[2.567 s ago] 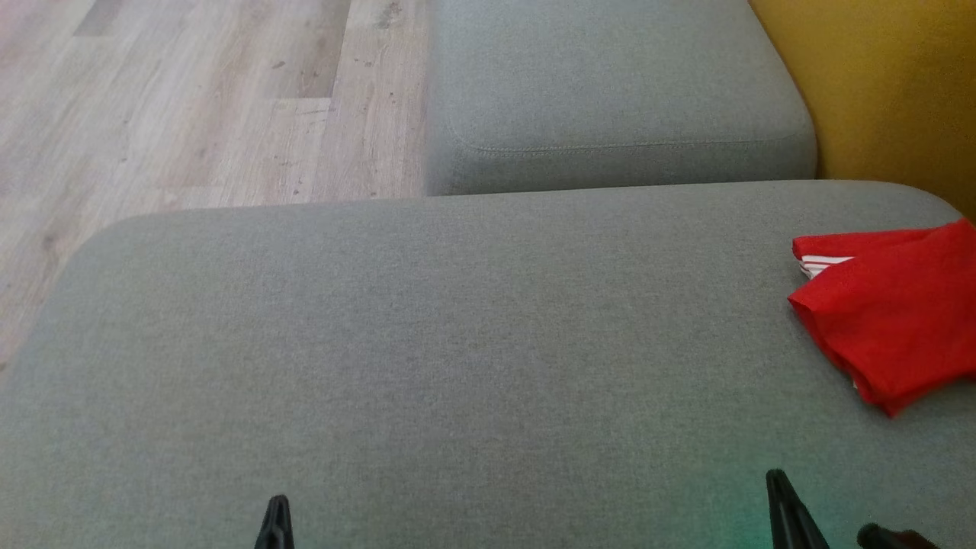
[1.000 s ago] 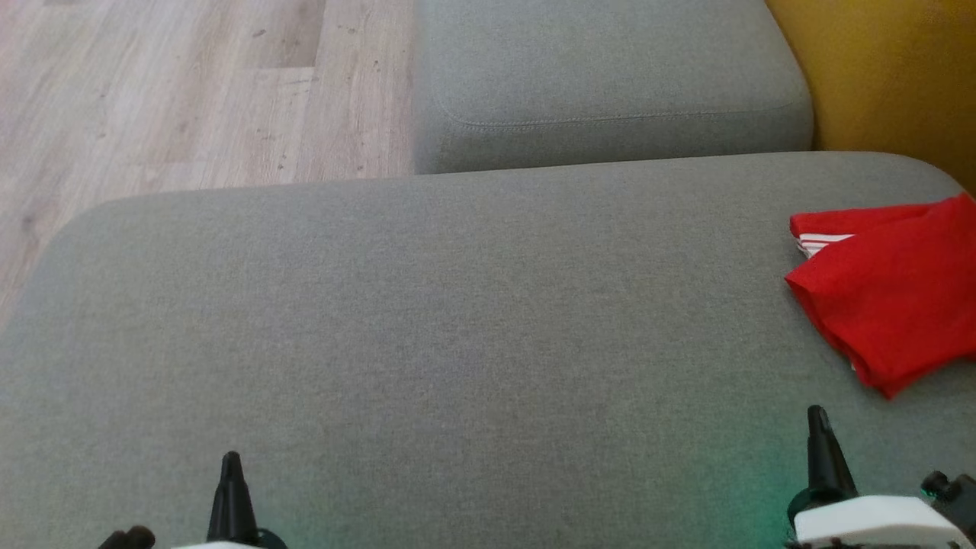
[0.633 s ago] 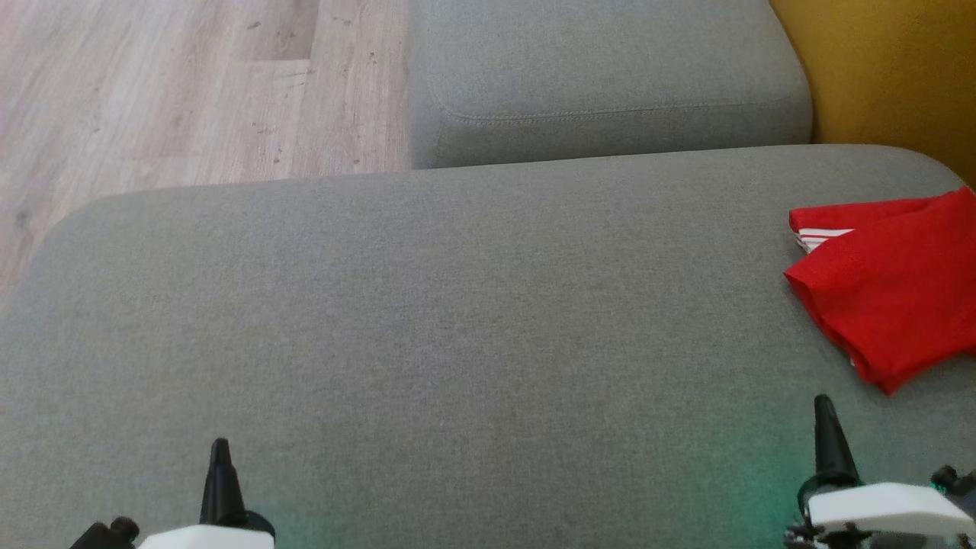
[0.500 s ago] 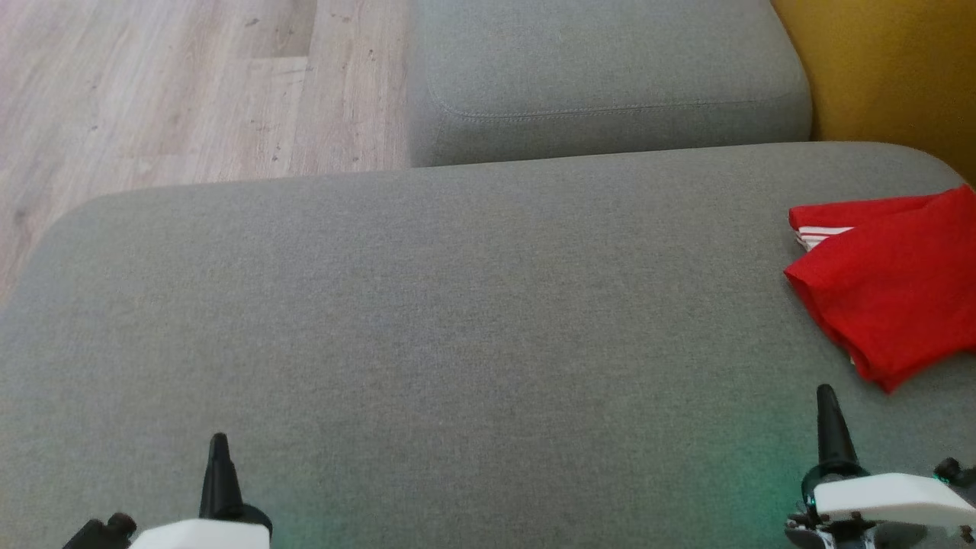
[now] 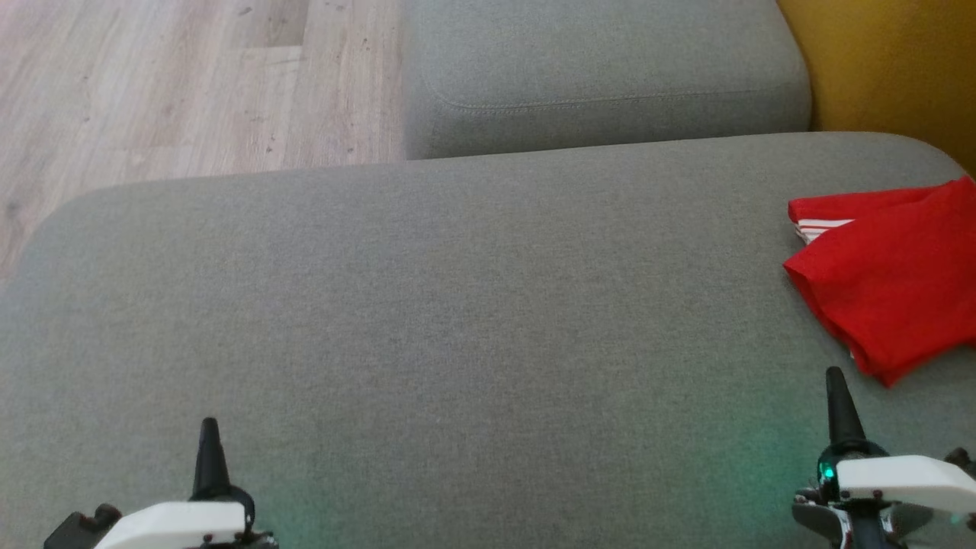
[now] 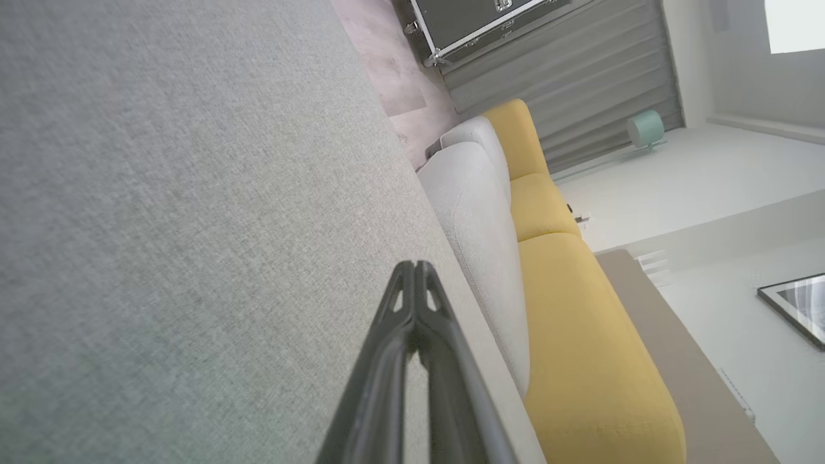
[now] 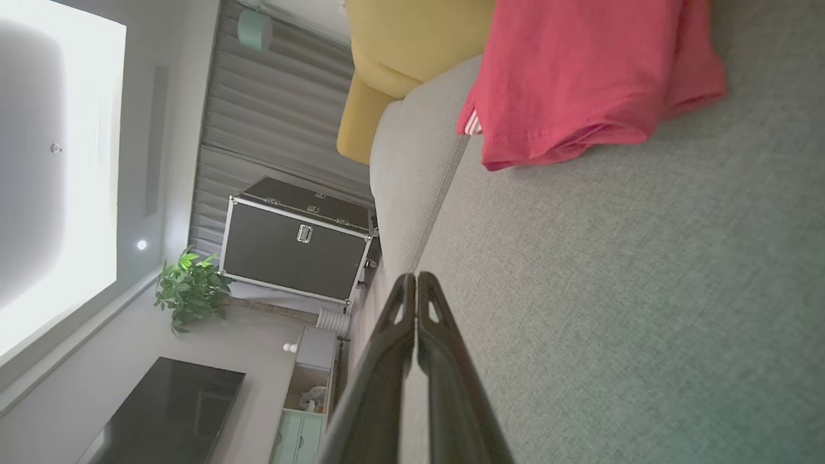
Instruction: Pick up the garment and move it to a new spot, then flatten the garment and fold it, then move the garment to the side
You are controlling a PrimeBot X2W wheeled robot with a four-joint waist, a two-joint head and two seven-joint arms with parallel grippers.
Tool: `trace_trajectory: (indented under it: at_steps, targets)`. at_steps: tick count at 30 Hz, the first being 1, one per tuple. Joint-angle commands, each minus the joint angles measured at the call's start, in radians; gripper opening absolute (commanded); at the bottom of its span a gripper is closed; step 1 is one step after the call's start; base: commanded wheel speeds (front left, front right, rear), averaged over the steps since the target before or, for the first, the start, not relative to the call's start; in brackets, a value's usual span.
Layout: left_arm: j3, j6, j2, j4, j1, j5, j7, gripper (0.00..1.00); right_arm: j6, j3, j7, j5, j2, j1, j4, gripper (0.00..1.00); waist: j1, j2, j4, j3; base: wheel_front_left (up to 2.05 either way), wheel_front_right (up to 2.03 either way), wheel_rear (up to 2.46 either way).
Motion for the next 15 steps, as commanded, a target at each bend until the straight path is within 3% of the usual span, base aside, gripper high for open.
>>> trace_trajectory:
  at_steps: [1,15]
  targets:
    - [0.036,-0.014,0.014,-0.025,-0.063,-0.037,0.007,0.0,-0.001,0.008,0.01,0.039,-0.023,-0.057,-0.031,0.0,-0.0001,0.0,-0.001,0.002,0.0,0.0,0.0]
    - [0.065,-0.033,0.012,-0.013,-0.106,-0.196,0.046,0.0,-0.001,-0.011,0.048,0.193,-0.023,-0.099,-0.027,0.0,-0.0001,0.0,-0.007,0.017,0.0,0.0,0.0]
